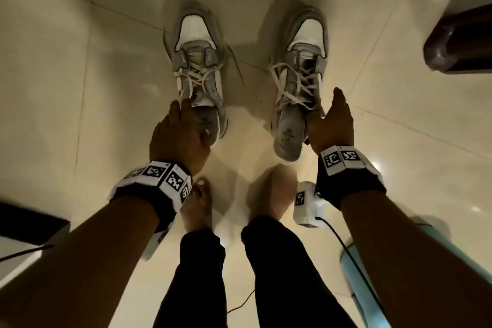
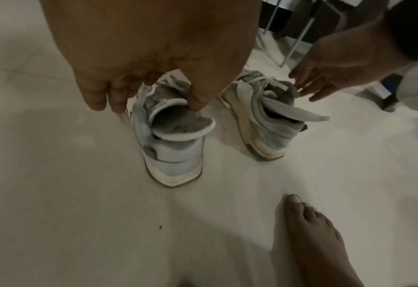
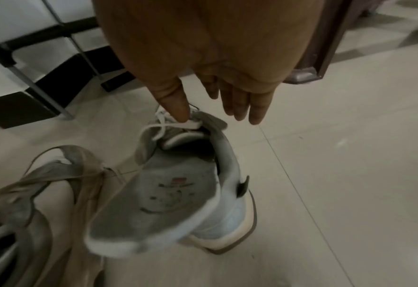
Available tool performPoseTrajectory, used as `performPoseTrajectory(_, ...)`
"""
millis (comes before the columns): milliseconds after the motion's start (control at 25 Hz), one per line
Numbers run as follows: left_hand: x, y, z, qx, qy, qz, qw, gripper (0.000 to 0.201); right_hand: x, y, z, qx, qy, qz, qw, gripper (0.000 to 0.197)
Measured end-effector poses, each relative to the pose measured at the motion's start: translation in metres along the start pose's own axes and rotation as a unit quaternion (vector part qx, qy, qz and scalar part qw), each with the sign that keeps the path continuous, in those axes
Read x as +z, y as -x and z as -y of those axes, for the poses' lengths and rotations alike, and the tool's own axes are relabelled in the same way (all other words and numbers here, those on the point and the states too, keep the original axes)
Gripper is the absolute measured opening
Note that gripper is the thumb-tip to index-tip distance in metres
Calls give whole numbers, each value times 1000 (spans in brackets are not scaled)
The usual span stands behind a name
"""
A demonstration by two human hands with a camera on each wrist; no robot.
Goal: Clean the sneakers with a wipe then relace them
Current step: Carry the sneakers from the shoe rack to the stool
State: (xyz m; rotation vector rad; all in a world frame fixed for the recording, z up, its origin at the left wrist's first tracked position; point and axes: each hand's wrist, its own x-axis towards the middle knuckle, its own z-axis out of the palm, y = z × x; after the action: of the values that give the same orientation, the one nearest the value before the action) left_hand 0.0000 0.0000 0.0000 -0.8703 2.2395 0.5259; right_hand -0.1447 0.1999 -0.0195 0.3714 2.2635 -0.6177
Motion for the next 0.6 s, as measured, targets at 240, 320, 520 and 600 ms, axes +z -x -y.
performPoseTrajectory(240, 37, -32, 13, -180, 210, -55, 959, 61, 33, -21, -32, -3, 39, 5, 999, 28)
performPoseTrajectory(320, 42, -44, 20, -223, 225, -3, 949, 50, 33, -29, -42, 16, 63, 2, 998, 29)
performPoseTrajectory(520, 45, -73, 34, -163, 232, -26, 959, 35, 33, -42, -39, -13, 115, 3, 993, 23)
performPoseTrajectory(600, 44, -70, 38, -134, 226, -36, 964, 33, 34, -34, -36, -33, 107, -1, 994, 19)
